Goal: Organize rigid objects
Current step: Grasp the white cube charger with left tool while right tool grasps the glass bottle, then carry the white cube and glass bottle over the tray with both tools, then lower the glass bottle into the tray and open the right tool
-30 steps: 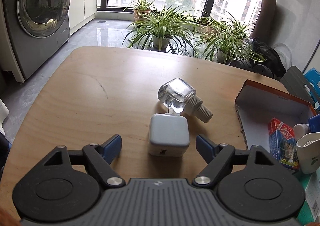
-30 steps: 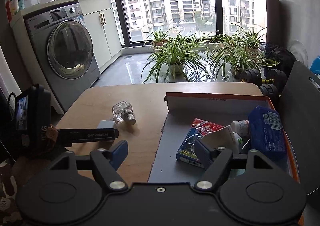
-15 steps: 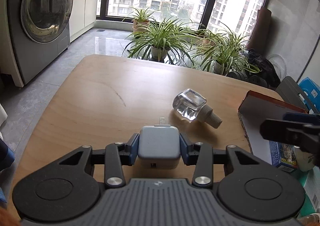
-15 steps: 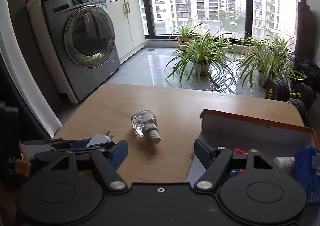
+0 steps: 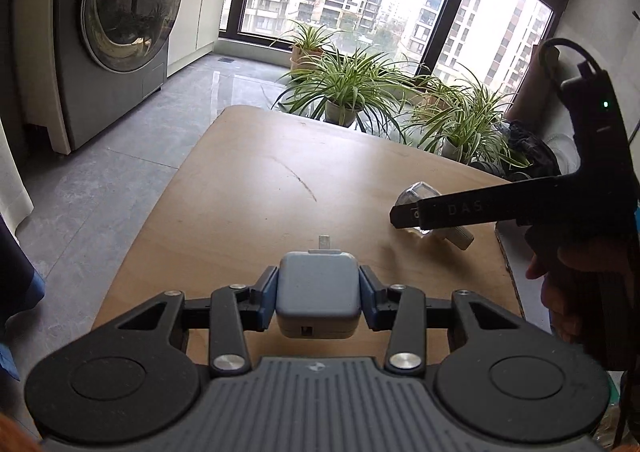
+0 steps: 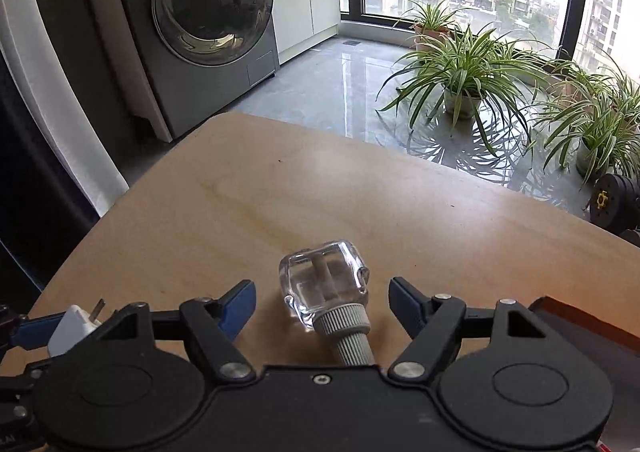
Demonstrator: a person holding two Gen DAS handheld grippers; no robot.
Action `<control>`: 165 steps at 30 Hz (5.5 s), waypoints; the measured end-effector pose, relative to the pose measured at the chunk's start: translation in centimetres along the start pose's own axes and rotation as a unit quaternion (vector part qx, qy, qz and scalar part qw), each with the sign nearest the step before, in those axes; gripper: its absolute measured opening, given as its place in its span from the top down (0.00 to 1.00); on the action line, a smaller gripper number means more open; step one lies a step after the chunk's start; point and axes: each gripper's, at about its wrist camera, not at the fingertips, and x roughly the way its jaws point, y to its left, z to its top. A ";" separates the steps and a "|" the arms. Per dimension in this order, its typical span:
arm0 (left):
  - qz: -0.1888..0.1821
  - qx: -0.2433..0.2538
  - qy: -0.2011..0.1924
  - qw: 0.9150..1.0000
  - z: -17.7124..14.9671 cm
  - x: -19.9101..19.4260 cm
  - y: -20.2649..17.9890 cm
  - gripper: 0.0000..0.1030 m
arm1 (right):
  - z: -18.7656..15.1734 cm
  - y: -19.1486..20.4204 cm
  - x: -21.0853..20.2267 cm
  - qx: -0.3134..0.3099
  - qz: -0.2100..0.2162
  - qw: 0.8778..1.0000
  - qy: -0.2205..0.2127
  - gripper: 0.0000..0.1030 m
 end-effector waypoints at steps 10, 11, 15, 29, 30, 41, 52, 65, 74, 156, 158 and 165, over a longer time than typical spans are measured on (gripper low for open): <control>0.007 0.005 -0.010 1.000 0.1 -1.1 -0.8 0.59 | -1.9 0.4 -3.6 0.043 -0.003 0.999 -0.026 0.41; 0.004 0.006 -0.011 1.000 0.1 -1.3 -1.0 0.59 | -2.3 0.5 -4.6 0.048 -0.003 0.998 -0.032 0.41; -0.002 0.016 -0.018 1.000 -0.1 -2.7 -2.1 0.59 | -4.3 0.5 -8.9 0.082 -0.001 0.995 -0.058 0.41; -0.058 0.062 -0.039 0.996 -3.0 -8.7 -8.5 0.59 | -13.5 1.4 -24.5 0.122 -0.081 0.980 -0.135 0.41; -0.064 0.066 -0.040 0.995 -3.2 -9.0 -9.0 0.59 | -14.2 1.0 -25.5 0.131 -0.086 0.978 -0.140 0.41; -0.120 0.113 -0.045 0.985 -5.4 -10.8 -15.5 0.59 | -21.3 -2.3 -33.3 0.182 -0.147 0.957 -0.169 0.41; -0.136 0.140 -0.040 0.980 -6.8 -10.5 -19.2 0.59 | -24.3 -4.2 -34.9 0.210 -0.162 0.948 -0.175 0.41; -0.126 0.145 -0.037 0.981 -7.1 -10.6 -19.9 0.59 | -24.1 -4.1 -34.1 0.204 -0.153 0.952 -0.169 0.41; -0.125 0.145 -0.036 0.981 -7.1 -10.6 -19.9 0.59 | -23.8 -3.9 -33.7 0.204 -0.151 0.953 -0.164 0.41; -0.134 0.146 0.000 0.980 -7.5 -7.1 -20.8 0.59 | -23.6 -6.2 -30.6 0.218 -0.157 0.954 -0.133 0.41; -0.136 0.147 0.000 0.980 -7.5 -7.0 -20.9 0.59 | -23.3 -6.5 -30.4 0.215 -0.163 0.954 -0.129 0.41; -0.140 0.156 0.005 0.978 -7.4 -6.4 -21.5 0.59 | -22.4 -7.6 -29.7 0.214 -0.169 0.953 -0.129 0.35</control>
